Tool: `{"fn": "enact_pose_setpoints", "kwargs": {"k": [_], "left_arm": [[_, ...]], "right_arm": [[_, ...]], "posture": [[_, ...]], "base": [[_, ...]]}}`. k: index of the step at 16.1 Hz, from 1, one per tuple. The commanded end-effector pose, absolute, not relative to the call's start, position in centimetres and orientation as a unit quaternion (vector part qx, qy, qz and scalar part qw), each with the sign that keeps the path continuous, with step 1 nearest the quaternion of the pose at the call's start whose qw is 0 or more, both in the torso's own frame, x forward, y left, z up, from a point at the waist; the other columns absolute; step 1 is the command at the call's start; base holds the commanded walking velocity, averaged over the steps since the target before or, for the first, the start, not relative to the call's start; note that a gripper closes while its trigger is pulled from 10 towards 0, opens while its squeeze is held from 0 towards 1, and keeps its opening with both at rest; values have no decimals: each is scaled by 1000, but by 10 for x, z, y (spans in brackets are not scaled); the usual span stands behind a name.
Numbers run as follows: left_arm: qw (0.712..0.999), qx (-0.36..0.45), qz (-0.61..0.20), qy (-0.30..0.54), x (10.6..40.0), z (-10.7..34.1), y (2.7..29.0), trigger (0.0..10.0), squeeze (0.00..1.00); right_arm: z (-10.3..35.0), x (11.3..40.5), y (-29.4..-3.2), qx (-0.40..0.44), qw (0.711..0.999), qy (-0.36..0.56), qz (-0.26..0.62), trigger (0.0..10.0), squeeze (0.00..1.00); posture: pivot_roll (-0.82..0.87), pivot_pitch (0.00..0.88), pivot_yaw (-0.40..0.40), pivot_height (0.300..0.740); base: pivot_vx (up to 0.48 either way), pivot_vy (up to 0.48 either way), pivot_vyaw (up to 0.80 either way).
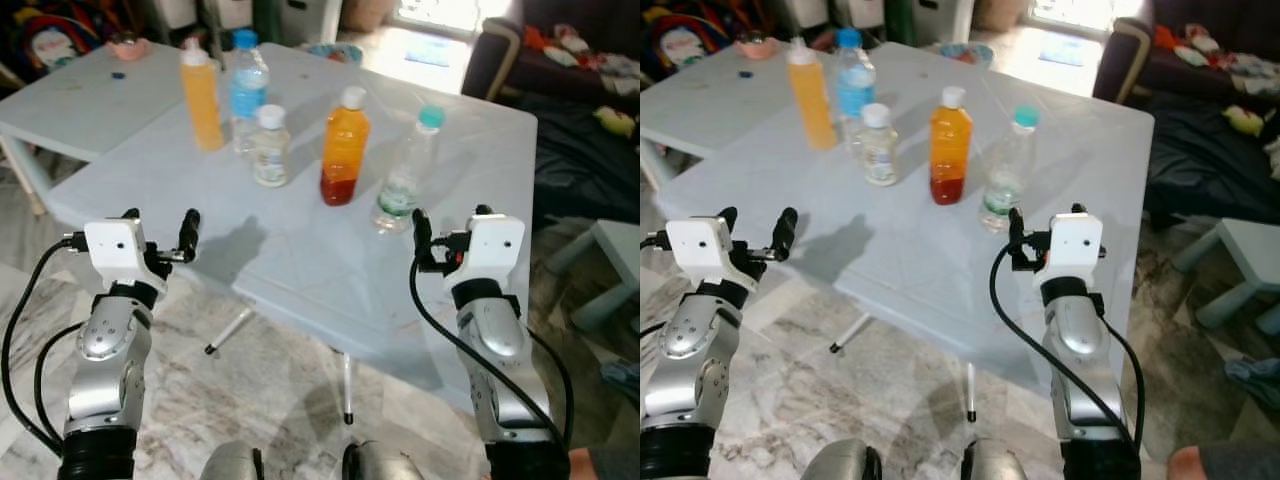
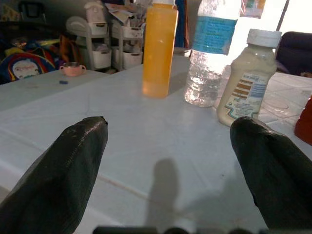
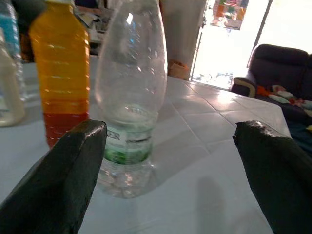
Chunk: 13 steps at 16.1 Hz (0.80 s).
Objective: Restocking fridge
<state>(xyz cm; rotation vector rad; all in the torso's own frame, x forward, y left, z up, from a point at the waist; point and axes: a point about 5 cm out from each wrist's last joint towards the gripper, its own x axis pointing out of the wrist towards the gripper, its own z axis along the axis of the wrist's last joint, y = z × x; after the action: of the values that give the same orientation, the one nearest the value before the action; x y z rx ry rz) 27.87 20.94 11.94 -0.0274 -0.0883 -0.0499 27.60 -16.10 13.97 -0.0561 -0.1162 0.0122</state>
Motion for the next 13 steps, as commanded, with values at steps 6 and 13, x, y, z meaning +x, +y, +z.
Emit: {"fn": "enact_pose_setpoints", "kwargs": {"k": [6,13], "left_arm": [[998,-9,-41,-47,279,122,198,10000,0],[998,3,-36,-47,280,125,203,10000,0]], "right_arm": [[196,316,-167,-70,985,-145,58,10000,0],[215,344,-151,-99,972,-159,143,10000,0]], "posture": [[16,113,-34,740],[45,119,-31,740]], "base": [[0,0,0],[0,0,0]]}}
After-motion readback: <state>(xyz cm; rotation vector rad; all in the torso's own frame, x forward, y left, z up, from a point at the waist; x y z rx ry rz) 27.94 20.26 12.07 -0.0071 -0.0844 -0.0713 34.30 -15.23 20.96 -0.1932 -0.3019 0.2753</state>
